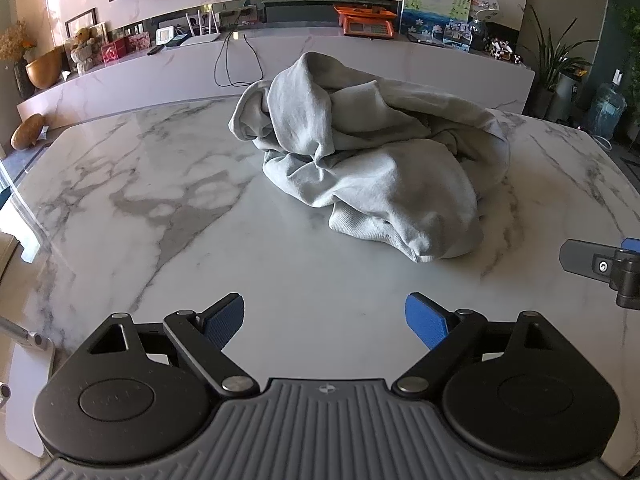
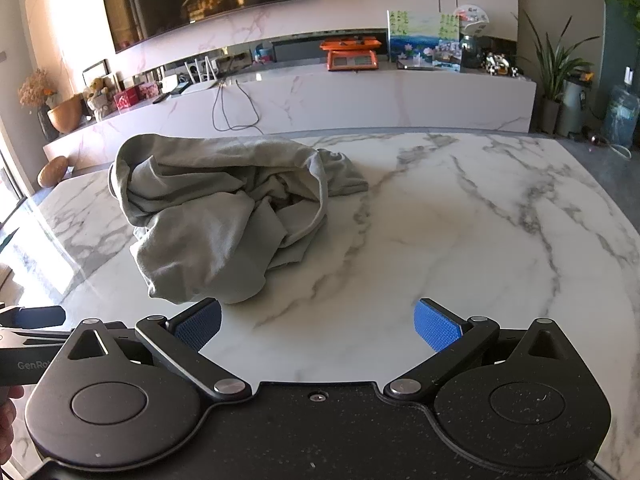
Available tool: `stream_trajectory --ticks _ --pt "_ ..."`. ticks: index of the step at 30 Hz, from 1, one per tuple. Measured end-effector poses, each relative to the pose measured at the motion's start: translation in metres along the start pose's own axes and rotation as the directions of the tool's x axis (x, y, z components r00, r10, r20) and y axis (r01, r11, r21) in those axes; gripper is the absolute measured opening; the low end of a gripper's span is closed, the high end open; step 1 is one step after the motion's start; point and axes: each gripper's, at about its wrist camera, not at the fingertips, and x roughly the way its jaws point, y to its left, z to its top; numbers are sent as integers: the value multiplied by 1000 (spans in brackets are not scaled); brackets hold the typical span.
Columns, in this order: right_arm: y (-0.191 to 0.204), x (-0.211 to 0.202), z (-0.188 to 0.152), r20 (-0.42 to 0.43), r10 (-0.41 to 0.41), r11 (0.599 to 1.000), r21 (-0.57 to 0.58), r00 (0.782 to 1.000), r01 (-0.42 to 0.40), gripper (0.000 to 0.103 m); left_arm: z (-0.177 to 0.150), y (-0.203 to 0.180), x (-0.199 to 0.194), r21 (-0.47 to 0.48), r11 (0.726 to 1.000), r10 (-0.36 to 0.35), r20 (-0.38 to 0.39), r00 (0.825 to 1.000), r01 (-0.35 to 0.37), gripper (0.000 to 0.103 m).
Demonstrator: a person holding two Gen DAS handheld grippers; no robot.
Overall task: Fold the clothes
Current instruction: 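Approach the crumpled grey sweatshirt with both grippers open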
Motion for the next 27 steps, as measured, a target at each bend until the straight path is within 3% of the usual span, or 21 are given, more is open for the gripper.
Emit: stream_trajectory --ticks 27 --pt "0 2 -1 -12 -2 1000 -6 1000 2 103 -1 2 6 -16 1000 -1 -14 1000 1 88"
